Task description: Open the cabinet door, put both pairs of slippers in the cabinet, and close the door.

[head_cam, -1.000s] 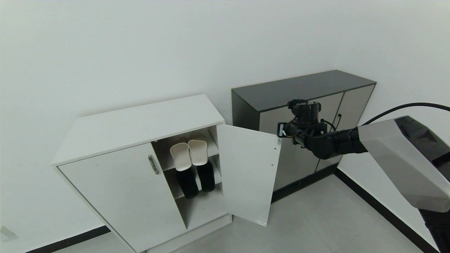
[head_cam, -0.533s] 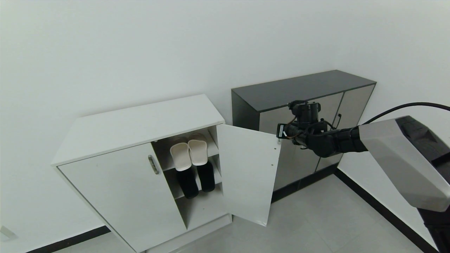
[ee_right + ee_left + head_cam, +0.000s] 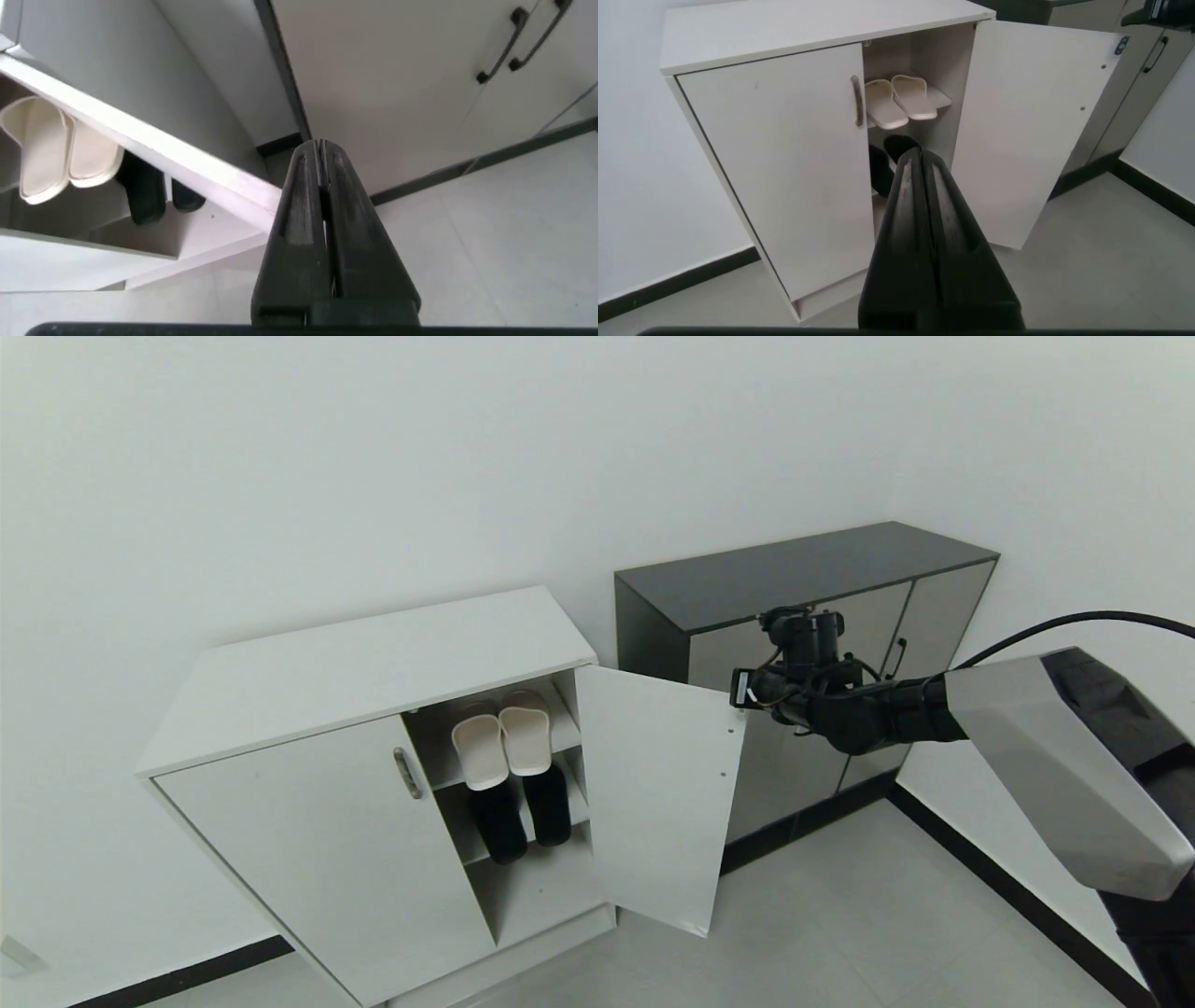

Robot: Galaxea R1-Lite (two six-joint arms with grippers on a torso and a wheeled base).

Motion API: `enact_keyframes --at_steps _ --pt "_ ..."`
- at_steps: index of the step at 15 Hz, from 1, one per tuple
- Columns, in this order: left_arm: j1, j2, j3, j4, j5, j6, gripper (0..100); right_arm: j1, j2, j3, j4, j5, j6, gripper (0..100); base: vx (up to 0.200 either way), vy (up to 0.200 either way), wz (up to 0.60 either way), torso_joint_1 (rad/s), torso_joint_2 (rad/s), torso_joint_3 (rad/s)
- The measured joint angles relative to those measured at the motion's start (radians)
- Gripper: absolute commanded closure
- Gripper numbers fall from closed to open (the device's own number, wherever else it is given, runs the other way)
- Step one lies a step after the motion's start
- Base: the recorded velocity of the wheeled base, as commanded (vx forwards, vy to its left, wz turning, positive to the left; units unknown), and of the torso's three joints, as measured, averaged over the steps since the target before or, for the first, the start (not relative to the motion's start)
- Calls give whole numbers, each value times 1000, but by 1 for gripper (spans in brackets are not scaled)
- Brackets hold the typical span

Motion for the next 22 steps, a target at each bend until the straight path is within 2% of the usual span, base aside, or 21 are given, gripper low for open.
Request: enact_keyframes --at_steps 7,11,16,19,22 --pt "0 0 0 0 0 0 100 22 9 8 19 -4 4 100 0 0 0 0 0 0" --pt "0 0 0 0 0 -1 100 68 -28 65 19 -10 5 100 0 0 0 0 0 0" --pt "0 0 0 0 0 -2 100 201 -146 251 1 -11 9 100 0 0 0 0 0 0" --pt "0 0 0 0 1 -4 100 275 -209 337 -56 -12 4 100 0 0 0 0 0 0" --pt "0 0 0 0 1 -4 100 228 -220 313 -53 -13 0 100 0 0 0 0 0 0"
